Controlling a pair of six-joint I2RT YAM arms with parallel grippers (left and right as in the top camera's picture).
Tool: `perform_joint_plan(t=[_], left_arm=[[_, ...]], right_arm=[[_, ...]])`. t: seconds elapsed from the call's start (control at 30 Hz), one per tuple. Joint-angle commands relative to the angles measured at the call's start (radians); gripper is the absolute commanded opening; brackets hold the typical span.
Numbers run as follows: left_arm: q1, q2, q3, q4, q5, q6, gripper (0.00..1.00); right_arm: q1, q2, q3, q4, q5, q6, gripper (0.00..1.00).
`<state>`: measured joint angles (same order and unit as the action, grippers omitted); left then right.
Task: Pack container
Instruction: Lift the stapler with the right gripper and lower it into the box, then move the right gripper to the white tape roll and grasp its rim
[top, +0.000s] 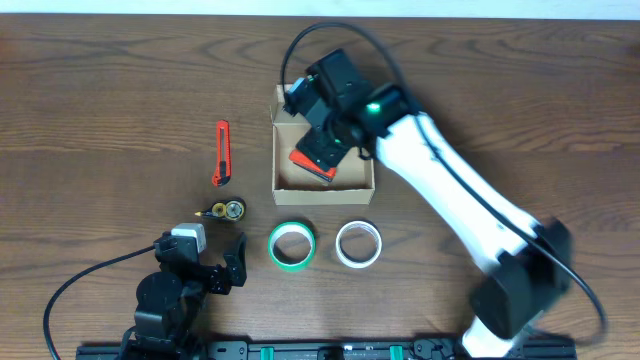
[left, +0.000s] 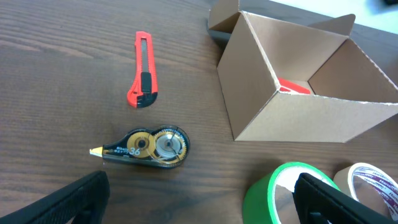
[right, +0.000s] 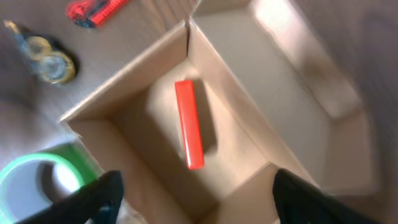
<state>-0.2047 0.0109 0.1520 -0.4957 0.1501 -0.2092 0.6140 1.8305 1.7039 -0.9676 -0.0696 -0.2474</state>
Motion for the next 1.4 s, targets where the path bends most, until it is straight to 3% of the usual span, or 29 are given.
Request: perform_joint_plan(t=[0.0, 0.23, 0.63, 1.07, 1.37], left_arm=[[-0.003, -0.006, -0.014, 0.002, -0.004, 0.006, 0.96], [-0.003, -0.006, -0.014, 0.002, -0.004, 0.006, 0.95], [-0.003, -0.006, -0.014, 0.002, -0.004, 0.006, 0.95], [-0.003, -0.006, -0.014, 0.002, -0.004, 0.006, 0.95], [-0.003, -0.006, -0.014, 0.002, -0.004, 0.006, 0.95]], right_arm=[[-0.021, -0.085, 0.016, -0.06, 0.014, 0.134, 0.99], [-0.057, -0.221, -0.068, -0.226, 0.145, 0.345, 0.99], [-0.037, -0.542, -0.565, -0.183, 0.193, 0.796, 0.99], [0.055, -0.493, -0.841, 0.0, 0.14, 1.173, 0.99], [0.055, -0.381, -0.887, 0.099, 0.14, 1.22, 0.99]])
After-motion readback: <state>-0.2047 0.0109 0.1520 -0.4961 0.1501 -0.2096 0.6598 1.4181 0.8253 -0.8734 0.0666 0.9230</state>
